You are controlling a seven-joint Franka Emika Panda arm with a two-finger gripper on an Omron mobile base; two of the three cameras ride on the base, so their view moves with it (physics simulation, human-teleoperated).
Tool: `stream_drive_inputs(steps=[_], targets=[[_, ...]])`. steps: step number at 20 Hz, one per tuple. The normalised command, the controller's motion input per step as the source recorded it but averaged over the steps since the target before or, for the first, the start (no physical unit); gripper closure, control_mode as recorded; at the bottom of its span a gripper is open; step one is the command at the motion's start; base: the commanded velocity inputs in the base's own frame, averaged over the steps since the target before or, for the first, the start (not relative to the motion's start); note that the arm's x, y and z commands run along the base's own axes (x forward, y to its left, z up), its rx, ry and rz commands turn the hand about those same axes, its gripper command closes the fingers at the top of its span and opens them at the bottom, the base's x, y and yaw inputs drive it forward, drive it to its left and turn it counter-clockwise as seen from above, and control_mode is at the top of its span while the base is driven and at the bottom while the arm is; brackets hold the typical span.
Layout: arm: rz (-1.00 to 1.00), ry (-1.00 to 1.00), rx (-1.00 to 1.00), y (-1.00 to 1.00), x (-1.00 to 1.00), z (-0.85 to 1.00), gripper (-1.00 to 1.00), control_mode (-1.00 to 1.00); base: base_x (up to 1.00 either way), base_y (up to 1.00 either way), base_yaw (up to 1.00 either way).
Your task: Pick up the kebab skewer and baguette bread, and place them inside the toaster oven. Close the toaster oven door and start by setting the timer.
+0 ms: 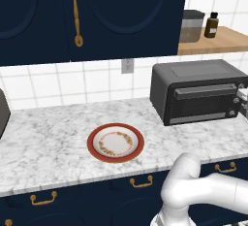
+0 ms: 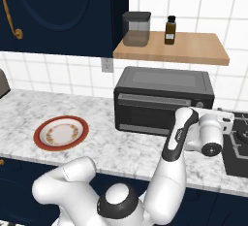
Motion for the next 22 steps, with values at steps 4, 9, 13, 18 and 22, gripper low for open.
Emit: stream_drive_inputs(steps=[4, 9, 13, 18, 22], targets=[[0.0, 0.0, 0.0, -0.04, 0.16, 0.0, -1.0, -1.0, 0.0, 0.0, 0.0], [0.0, -0.01, 0.0, 0.0, 0.06, -0.01, -1.0, -1.0, 0.0, 0.0, 0.0], [0.0, -0.04, 0.0, 0.0, 0.06, 0.0, -1.0, -1.0, 0.0, 0.0, 0.0], [0.0, -0.05, 0.0, 0.0, 0.15, 0.0, -1.0, -1.0, 0.0, 0.0, 0.0], [0.0, -0.03, 0.0, 0.0, 0.24, -0.02, -1.0, -1.0, 0.0, 0.0, 0.0]])
